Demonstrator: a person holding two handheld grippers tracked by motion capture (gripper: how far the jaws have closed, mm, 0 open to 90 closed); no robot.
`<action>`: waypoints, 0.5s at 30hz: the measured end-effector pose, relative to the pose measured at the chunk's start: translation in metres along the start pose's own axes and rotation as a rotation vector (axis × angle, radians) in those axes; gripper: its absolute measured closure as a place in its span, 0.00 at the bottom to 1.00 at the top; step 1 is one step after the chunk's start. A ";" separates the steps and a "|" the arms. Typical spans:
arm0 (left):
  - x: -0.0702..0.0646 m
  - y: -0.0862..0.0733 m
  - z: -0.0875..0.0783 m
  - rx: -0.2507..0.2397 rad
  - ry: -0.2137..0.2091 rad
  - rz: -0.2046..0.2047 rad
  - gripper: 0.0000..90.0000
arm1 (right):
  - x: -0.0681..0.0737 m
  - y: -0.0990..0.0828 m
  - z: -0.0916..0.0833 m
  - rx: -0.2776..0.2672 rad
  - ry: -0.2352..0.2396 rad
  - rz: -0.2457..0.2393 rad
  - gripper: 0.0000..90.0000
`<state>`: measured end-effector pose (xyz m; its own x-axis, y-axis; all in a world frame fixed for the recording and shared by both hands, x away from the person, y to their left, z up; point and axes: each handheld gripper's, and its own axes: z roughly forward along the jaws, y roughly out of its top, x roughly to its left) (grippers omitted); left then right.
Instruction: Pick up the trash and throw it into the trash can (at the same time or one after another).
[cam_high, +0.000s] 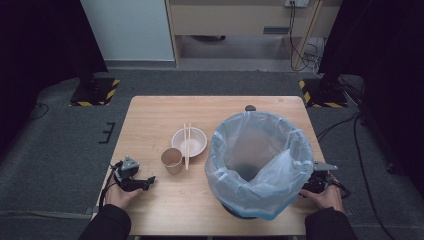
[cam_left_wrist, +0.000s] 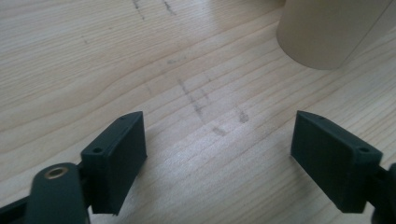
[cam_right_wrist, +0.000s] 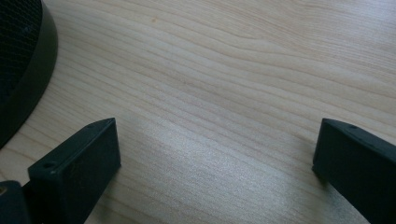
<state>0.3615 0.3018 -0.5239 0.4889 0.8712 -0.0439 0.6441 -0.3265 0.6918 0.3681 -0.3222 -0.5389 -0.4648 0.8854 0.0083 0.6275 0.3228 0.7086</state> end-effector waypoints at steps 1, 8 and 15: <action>0.001 0.002 -0.003 -0.022 0.003 -0.011 0.22 | 0.000 0.000 0.000 0.000 0.000 0.000 0.01; 0.008 0.010 -0.027 -0.177 0.024 -0.090 0.23 | 0.000 0.000 0.000 0.000 -0.001 0.001 0.01; 0.013 0.017 -0.043 -0.266 0.053 -0.129 0.23 | 0.000 0.000 0.000 0.000 -0.003 0.002 0.01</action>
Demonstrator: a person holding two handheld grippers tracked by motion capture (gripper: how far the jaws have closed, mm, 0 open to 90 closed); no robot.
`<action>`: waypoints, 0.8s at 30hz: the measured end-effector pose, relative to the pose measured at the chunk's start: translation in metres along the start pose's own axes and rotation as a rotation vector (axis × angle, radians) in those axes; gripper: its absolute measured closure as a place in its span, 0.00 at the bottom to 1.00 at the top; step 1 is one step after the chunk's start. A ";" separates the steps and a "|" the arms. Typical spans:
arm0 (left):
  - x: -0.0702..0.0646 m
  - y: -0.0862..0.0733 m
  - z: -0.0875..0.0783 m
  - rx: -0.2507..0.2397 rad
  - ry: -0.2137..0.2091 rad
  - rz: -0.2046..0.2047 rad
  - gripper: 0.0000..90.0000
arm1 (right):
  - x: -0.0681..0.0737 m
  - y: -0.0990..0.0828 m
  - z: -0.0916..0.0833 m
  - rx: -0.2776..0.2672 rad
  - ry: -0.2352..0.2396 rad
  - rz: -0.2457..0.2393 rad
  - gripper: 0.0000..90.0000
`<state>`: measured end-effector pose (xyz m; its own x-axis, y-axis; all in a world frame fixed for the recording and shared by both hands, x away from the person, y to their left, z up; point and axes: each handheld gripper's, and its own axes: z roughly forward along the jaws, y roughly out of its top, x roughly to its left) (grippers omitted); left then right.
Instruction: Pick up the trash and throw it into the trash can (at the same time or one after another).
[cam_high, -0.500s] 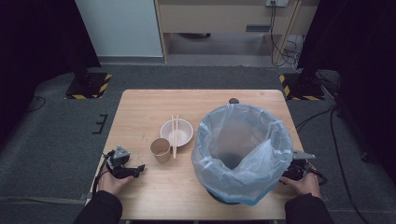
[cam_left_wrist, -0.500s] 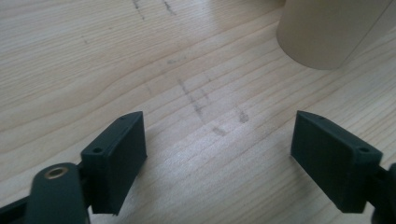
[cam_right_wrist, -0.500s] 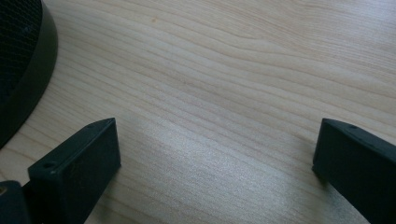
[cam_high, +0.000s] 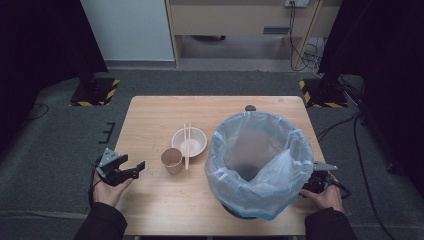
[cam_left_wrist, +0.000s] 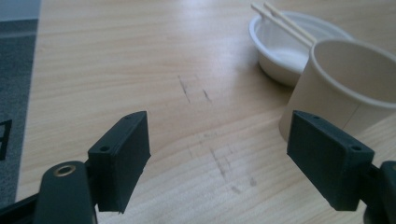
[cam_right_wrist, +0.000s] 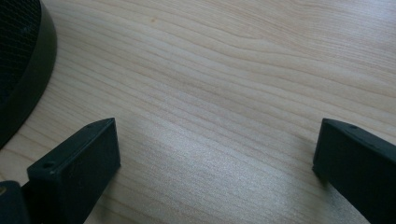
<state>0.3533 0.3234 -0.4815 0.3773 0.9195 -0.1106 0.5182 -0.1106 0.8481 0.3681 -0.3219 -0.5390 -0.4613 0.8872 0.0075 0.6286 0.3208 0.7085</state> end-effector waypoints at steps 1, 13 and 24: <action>0.000 0.000 0.000 0.000 0.000 0.000 0.23 | 0.000 0.000 0.000 0.000 0.000 0.000 0.01; -0.008 0.025 -0.016 -0.165 -0.020 -0.009 0.22 | 0.000 0.000 0.000 0.000 -0.002 0.001 0.01; -0.029 0.050 -0.014 -0.233 -0.068 0.000 0.21 | 0.001 0.000 0.000 0.000 -0.005 0.006 0.01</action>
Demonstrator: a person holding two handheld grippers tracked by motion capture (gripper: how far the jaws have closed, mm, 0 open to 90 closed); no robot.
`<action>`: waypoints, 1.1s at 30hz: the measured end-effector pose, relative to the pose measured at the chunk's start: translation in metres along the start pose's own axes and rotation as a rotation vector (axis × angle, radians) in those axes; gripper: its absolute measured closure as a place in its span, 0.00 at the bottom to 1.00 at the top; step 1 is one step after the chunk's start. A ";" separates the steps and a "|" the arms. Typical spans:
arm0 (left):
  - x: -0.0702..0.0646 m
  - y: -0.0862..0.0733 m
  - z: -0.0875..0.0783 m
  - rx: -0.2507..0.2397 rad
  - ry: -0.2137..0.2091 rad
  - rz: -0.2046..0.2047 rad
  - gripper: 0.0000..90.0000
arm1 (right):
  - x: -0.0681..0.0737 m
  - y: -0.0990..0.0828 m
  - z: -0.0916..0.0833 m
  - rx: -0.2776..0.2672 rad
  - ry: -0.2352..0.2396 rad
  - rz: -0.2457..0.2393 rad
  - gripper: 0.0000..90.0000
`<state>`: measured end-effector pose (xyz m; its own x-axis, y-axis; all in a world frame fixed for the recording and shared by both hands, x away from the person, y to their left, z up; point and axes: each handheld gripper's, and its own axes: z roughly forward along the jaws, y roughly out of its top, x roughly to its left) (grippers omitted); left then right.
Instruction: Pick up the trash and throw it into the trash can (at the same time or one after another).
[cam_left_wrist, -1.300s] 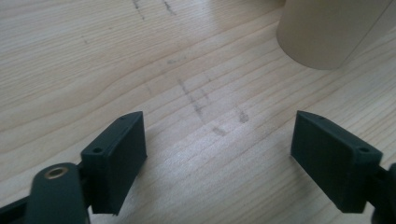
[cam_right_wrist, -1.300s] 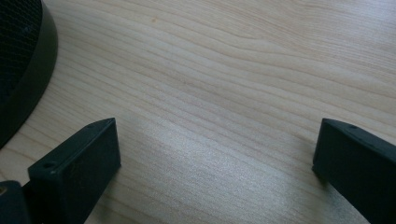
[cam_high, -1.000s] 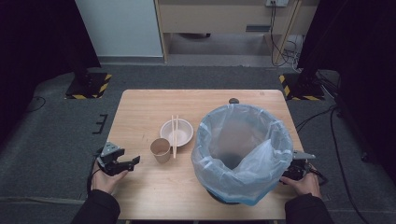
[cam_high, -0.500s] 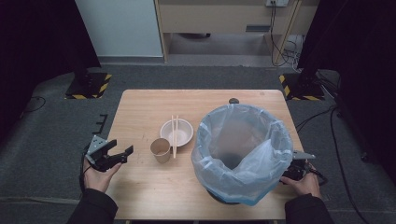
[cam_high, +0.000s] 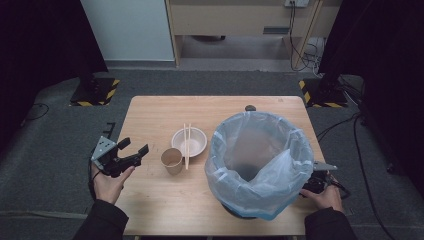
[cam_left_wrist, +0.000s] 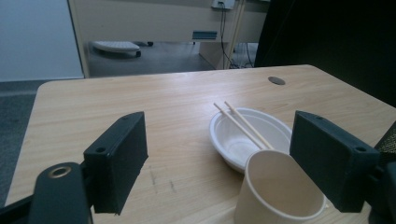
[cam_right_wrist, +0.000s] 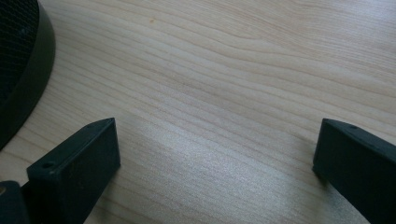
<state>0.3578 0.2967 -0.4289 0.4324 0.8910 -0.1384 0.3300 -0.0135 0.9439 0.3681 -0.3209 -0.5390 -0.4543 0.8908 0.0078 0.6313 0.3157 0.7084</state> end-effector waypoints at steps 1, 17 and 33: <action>-0.002 0.002 0.002 0.001 -0.004 0.004 0.21 | 0.000 0.000 0.000 0.000 0.000 0.000 0.01; -0.014 -0.003 0.039 0.089 -0.048 -0.010 0.27 | 0.000 0.000 0.000 -0.001 -0.001 0.000 0.01; -0.015 -0.033 0.062 0.283 -0.064 0.008 0.50 | 0.002 0.001 0.001 0.001 0.001 -0.002 0.01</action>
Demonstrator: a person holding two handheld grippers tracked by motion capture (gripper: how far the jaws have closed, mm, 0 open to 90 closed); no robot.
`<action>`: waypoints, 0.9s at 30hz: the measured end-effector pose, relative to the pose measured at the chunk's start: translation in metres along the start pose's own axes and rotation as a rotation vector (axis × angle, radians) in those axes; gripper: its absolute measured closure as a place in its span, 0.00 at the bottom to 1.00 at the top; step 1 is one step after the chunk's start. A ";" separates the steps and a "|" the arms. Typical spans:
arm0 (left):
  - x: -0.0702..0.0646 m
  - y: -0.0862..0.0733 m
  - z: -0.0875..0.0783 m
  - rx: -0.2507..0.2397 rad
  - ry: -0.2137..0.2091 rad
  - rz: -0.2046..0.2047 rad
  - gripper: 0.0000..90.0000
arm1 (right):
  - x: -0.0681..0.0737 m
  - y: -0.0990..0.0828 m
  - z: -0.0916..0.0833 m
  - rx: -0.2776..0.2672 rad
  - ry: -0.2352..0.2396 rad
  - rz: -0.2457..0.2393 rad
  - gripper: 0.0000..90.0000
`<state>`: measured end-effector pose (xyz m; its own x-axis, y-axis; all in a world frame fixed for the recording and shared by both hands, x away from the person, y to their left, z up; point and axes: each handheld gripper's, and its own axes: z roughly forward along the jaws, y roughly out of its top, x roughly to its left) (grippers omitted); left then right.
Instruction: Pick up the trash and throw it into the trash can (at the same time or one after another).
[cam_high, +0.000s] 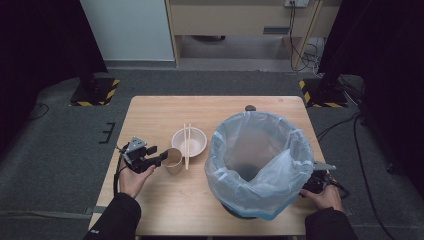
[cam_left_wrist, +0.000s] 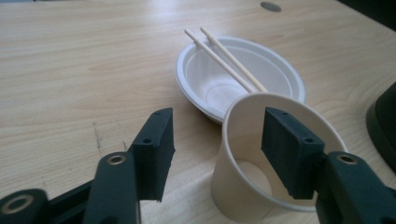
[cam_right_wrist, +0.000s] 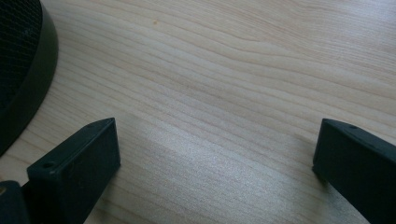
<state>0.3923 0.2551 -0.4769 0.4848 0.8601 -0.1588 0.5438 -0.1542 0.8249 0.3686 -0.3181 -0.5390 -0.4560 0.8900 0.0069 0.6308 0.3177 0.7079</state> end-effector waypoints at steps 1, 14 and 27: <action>0.000 0.000 0.000 0.000 0.000 0.000 0.52 | 0.000 0.000 0.000 0.000 0.000 0.000 0.01; -0.004 -0.002 0.005 0.086 -0.018 -0.015 0.79 | 0.000 0.000 0.000 0.001 0.000 0.000 0.01; -0.005 -0.001 0.001 0.114 -0.049 -0.033 0.92 | 0.000 0.000 0.000 0.001 0.000 0.000 0.01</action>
<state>0.3903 0.2509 -0.4778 0.4970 0.8411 -0.2134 0.6330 -0.1833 0.7521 0.3686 -0.3177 -0.5389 -0.4564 0.8897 0.0071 0.6312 0.3181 0.7074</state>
